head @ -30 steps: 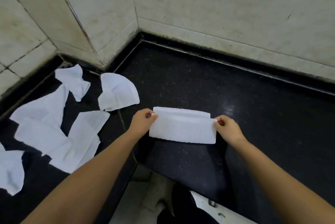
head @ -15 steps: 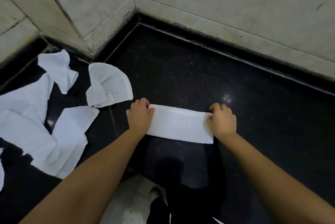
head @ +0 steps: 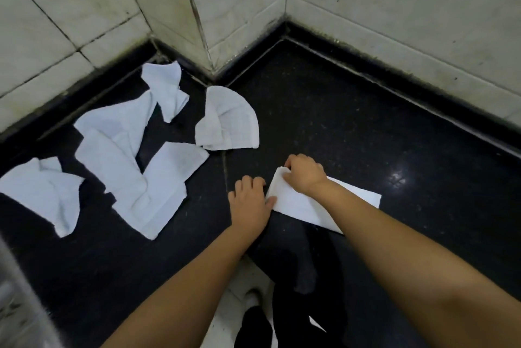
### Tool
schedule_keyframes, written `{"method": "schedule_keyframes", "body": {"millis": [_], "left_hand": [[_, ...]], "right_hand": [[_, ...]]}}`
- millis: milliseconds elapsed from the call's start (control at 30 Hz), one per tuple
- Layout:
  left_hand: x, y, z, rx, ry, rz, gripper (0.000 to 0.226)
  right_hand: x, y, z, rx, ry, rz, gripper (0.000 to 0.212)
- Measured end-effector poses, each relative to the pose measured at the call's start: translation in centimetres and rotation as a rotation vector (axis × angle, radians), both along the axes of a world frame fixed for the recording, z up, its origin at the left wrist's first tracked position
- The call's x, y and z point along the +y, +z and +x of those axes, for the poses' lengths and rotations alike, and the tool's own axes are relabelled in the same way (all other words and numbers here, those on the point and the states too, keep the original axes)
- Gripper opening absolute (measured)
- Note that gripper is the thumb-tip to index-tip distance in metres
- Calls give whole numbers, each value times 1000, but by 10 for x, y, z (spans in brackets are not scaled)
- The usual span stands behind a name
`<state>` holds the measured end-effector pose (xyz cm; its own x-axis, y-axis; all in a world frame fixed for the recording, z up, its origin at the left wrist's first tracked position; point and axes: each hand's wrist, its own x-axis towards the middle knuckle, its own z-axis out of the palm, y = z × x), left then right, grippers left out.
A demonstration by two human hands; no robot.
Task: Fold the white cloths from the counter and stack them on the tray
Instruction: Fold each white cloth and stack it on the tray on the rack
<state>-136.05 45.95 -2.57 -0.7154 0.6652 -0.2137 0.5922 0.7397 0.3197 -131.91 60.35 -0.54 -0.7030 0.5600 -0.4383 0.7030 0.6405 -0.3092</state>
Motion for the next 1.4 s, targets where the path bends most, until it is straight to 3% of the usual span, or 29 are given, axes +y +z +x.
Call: {"method": "schedule_keyframes", "body": {"millis": [133,200,267,333,433,600,767,867,1033,1100,1267,1400], "left_hand": [[11,10,-2,-137,-70,43,24],[22,21,-3,-349,-42,186,13],[39,40,-6,-553,20,354,13],[61,63,-12,-561,13,469,16],[96,107,-17,-529,-48,632,13],[112,167,-12,-593,-194,866,15],[80,139,-11,-630,-221,687,8],[49,101,-8,-689,-257,437,9],[11,54,-1,-909,-355,-22,5],[8,48,-3,-952,-368,-119,3],[26,52,-19,-948,-308,-69,15],[51,55,-32,-848,-199,37,16]], "right_hand": [[13,23,28,200,-178,-353,10],[24,42,45,321,-279,-463,8],[40,59,61,439,-355,-428,18],[58,77,73,576,-438,-359,23],[80,112,85,799,-540,-321,7],[88,152,97,1073,-562,-313,17],[59,129,121,967,-472,-366,19],[28,89,143,757,-396,-398,14],[-13,27,177,323,-301,-643,11],[-17,23,177,259,-301,-737,9],[-1,28,154,386,-401,-720,6],[21,22,125,454,-518,-556,16]]}}
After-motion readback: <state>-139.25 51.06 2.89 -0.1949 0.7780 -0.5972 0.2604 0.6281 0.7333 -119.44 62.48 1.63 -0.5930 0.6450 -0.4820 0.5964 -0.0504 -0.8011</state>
